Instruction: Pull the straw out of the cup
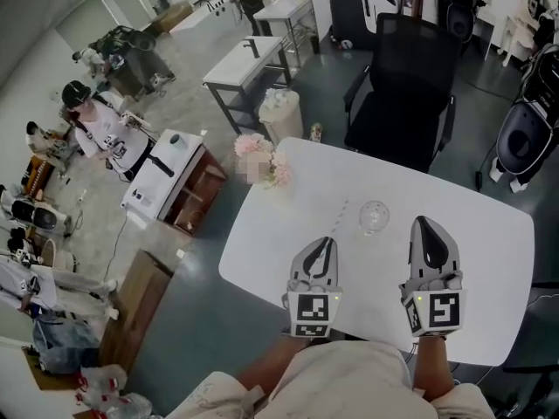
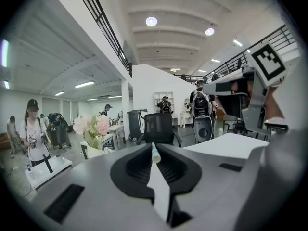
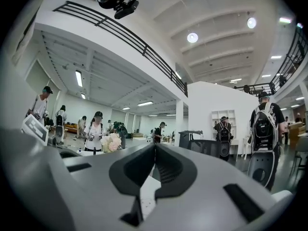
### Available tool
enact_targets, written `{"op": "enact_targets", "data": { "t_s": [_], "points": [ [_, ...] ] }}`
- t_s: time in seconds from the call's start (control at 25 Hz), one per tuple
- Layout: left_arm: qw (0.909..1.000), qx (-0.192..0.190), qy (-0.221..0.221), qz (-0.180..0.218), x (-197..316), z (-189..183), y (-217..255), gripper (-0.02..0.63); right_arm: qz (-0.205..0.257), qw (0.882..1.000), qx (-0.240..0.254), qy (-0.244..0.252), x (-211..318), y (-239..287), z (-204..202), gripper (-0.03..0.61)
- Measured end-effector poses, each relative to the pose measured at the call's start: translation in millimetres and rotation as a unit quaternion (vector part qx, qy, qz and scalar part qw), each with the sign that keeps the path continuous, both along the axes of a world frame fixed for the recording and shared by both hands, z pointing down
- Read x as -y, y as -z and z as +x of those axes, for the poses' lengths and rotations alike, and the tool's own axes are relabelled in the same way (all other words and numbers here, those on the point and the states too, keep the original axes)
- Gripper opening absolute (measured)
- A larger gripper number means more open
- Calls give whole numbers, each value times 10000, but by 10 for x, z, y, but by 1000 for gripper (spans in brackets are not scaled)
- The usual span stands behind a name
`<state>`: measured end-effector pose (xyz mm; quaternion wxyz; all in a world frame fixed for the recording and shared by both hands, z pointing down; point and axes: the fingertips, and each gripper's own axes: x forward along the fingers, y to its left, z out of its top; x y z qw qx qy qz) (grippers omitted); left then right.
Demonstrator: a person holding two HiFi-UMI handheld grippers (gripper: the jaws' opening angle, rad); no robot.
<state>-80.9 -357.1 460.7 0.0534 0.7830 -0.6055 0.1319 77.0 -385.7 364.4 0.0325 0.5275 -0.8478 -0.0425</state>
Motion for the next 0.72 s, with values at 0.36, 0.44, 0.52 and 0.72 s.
{"op": "enact_targets", "data": {
  "t_s": [0.36,0.44,0.52,0.72],
  "points": [
    [9973,100,207,696,-97,-408,509,25,314,9994,-117,-33,-135,269,-206,2],
    [9958,101,241,882,-100,-467,664,25,418,9990,-121,-60,-149,345,-224,2],
    [9940,77,265,1060,-103,-497,810,25,515,9985,-152,-89,-160,413,-224,2],
    [9849,41,287,1707,-95,-545,1187,25,707,9972,-135,-191,-141,567,-207,2]
  ]
}}
